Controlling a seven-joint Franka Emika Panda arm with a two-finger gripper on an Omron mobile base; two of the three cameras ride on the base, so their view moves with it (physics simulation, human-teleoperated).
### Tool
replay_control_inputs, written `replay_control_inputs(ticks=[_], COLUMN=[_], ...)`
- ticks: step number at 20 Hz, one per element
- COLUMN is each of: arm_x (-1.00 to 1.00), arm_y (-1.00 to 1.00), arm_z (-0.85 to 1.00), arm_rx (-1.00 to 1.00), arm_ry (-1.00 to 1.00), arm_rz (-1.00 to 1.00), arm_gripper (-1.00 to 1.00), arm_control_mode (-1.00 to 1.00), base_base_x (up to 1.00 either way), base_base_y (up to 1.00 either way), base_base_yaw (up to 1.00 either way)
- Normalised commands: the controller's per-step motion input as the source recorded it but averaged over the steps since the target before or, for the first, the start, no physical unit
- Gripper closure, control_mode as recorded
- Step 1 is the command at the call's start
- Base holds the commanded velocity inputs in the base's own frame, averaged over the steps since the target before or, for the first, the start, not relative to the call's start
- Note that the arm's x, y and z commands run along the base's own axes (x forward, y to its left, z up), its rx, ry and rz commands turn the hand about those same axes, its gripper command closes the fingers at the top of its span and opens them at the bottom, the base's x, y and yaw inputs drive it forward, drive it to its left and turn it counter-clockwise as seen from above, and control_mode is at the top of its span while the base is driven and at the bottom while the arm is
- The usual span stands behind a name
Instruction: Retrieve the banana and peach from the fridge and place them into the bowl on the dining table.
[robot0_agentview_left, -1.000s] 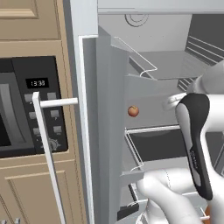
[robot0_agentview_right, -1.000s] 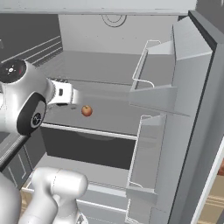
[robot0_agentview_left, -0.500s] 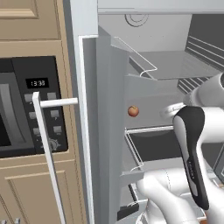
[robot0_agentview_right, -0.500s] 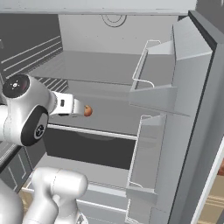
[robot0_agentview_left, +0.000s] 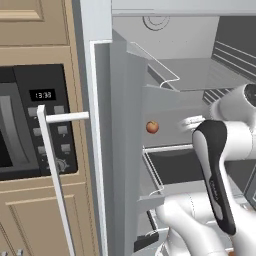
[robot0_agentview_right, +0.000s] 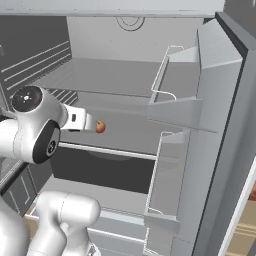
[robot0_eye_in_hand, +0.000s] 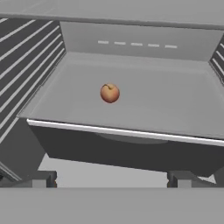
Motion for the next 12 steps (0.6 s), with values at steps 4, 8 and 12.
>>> replay_control_inputs(ticks=[4, 8, 12], arm_x=[0.29, 0.33, 0.36], arm_y=[0.13, 0.03, 0.01], arm_z=[-0.14, -0.26, -0.31], arm_rx=[0.02, 0.03, 0.0], arm_ry=[0.01, 0.06, 0.06], arm_rz=[0.0, 0.0, 0.0], arm_gripper=[-1.0, -1.0, -1.0], arm_control_mode=[-1.0, -1.0, -1.0], base_base_x=[0.0, 0.0, 0.0], base_base_y=[0.0, 0.0, 0.0], base_base_yaw=[0.0, 0.0, 0.0])
